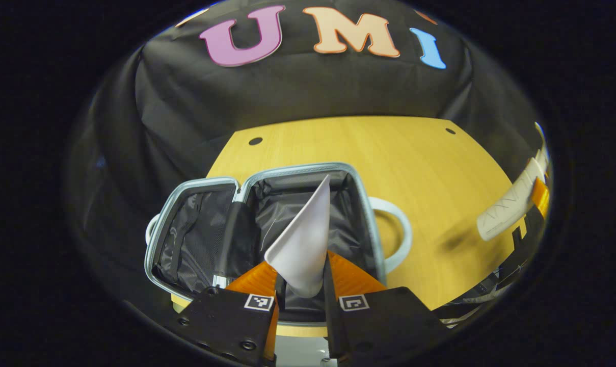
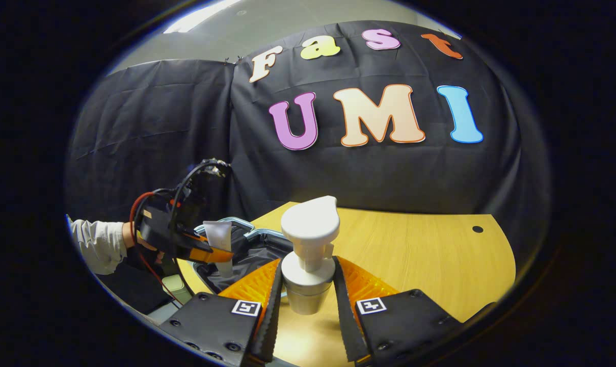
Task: First open the suitcase, pack the skin care products into it, and then close the suitcase.
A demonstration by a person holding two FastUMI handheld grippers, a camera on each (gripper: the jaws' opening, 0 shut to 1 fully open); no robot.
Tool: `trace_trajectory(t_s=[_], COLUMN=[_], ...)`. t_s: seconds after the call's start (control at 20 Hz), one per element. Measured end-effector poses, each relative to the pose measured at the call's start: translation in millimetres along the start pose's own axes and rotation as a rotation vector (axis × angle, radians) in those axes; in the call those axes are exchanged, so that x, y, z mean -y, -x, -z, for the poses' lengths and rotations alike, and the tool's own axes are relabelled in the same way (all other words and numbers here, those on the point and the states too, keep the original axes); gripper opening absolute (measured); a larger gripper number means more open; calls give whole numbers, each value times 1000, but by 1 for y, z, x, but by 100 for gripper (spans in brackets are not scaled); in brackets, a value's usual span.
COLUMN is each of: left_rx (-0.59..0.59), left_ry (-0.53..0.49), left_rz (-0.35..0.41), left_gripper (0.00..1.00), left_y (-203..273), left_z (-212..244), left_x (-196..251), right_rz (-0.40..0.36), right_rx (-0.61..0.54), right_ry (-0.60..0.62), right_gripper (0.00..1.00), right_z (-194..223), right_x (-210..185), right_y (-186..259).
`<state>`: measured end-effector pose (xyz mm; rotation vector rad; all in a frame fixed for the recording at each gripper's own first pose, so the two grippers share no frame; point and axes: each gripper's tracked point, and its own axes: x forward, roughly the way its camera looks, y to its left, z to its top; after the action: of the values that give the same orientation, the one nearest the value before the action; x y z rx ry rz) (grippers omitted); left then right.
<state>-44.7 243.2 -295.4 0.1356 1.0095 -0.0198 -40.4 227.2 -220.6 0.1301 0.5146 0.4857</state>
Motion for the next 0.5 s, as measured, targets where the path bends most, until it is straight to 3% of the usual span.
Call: trace_trajectory(t_s=[0.2,0.35,0.5], left_rx=[-121,-116,-87], left_ry=[0,9,6], left_rz=[48,83,54], left_gripper=[32,33,36], left_y=[-37,-56,-72], left_z=[16,7,1], left_x=[-18,-20,-32], right_rz=[7,11,-11], right_rx=[-26,-59,-93], right_ry=[-10,-12,-25], right_gripper=[54,53,53], right_z=[1,8,14], right_x=[-25,-37,-52], right_y=[-23,-38,-56])
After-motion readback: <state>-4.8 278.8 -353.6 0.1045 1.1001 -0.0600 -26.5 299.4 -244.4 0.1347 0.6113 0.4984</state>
